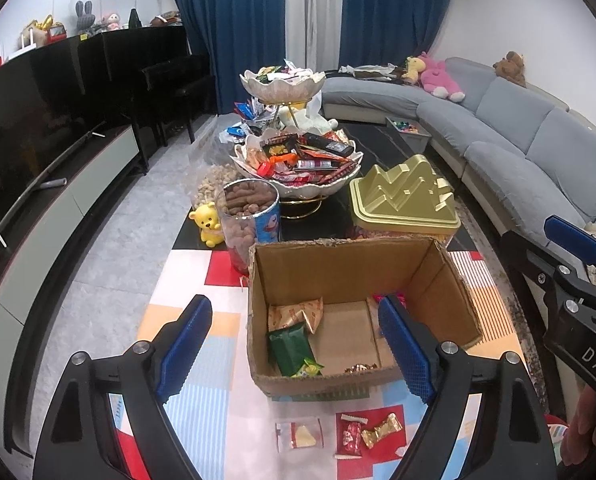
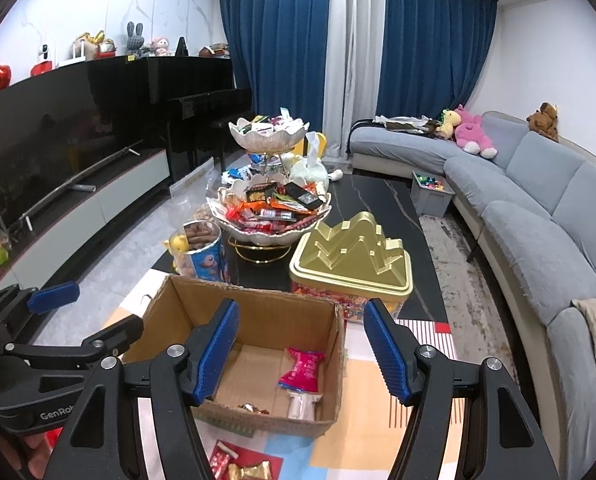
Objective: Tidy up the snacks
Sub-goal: 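Withdraw both open tools from the box back over the remaining snacks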
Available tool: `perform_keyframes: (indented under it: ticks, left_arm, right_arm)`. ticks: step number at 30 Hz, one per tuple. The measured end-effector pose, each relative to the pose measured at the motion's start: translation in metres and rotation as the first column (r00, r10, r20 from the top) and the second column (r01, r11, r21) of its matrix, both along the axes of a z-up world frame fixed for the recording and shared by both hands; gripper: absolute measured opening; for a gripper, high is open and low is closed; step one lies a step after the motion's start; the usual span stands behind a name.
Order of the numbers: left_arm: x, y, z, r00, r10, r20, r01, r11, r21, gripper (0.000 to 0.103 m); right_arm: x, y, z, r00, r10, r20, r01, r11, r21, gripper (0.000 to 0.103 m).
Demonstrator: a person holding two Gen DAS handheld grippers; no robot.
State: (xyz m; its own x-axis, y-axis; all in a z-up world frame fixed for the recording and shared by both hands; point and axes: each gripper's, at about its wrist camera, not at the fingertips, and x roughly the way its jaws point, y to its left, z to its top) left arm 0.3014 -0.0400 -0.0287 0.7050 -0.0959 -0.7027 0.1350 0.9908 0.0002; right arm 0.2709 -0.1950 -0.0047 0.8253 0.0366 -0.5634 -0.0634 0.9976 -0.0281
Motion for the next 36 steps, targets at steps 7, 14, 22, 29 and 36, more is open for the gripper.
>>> perform_keyframes:
  ticks: [7,14,22,29,36]
  left_arm:
    - [-0.014,-0.001,0.002,1.000,-0.008,0.002,0.008,1.000,-0.003,0.085]
    - [-0.028,-0.008,-0.005,1.000,-0.030,0.004,0.030,0.999,0.024,0.085]
    - [-0.042,-0.012,-0.017,0.999,-0.051,-0.002,0.051,0.998,0.039,0.085]
    - [-0.055,-0.012,-0.032,0.998,-0.064,-0.014,0.064,0.997,0.047,0.085]
    - [-0.068,-0.011,-0.046,0.997,-0.080,-0.020,0.081,0.995,0.054,0.085]
  right_arm:
    - [-0.013,-0.001,0.000,1.000,-0.002,0.011,0.002,1.000,0.005,0.066]
    - [-0.028,-0.008,-0.007,1.000,-0.016,-0.001,0.016,1.000,0.011,0.066]
    - [-0.043,-0.011,-0.021,0.999,-0.028,-0.021,0.028,1.000,0.006,0.066]
    - [-0.054,-0.009,-0.034,0.999,-0.028,-0.041,0.027,1.000,-0.006,0.066]
    - [-0.068,-0.006,-0.046,0.999,-0.027,-0.043,0.025,0.999,-0.033,0.066]
